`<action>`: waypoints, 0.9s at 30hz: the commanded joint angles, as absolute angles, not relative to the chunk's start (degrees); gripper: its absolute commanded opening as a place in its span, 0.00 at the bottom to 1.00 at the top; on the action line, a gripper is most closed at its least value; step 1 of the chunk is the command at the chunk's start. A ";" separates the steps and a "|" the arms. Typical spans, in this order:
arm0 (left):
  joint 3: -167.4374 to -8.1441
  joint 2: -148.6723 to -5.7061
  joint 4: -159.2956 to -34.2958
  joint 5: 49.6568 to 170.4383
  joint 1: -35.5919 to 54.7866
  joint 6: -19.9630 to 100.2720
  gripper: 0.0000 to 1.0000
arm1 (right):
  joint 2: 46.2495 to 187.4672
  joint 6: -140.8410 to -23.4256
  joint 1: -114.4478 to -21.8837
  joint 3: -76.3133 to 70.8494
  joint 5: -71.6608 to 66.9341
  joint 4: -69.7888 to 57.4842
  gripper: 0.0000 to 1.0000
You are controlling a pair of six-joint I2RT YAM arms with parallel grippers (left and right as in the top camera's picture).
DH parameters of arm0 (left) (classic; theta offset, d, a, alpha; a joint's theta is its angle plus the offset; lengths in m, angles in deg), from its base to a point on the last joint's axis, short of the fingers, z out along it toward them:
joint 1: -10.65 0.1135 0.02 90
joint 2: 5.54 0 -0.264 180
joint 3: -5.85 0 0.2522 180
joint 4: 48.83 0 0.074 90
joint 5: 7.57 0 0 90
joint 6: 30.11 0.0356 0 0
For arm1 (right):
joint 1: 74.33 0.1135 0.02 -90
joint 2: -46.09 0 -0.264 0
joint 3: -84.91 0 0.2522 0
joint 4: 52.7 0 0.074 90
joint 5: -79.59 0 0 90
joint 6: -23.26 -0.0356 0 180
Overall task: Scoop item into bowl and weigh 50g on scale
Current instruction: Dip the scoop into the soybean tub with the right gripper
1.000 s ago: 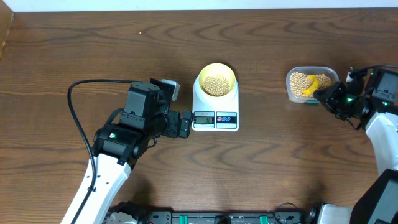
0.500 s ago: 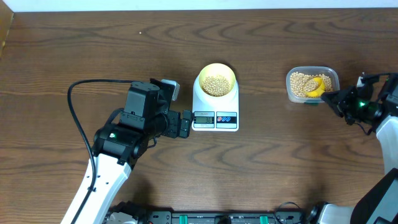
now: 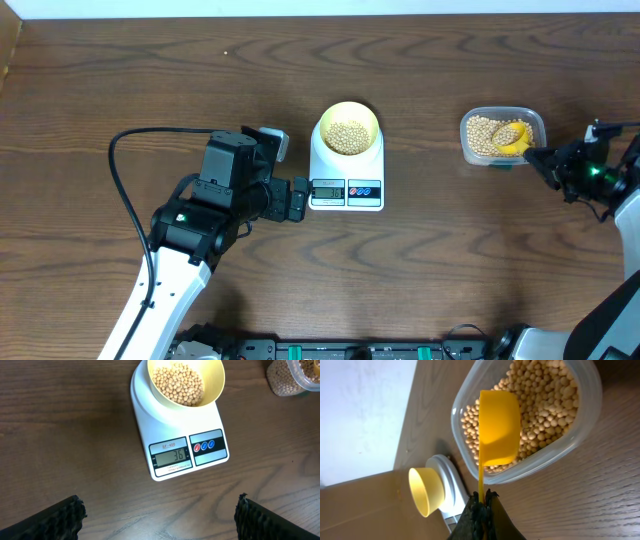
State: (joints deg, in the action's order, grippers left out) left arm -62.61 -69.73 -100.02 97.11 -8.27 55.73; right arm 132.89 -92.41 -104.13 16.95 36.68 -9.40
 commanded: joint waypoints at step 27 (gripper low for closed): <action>-62.46 -69.51 -100.00 96.71 -8.34 56.67 0.98 | 133.22 -91.34 -108.85 16.95 55.31 -9.81 0.01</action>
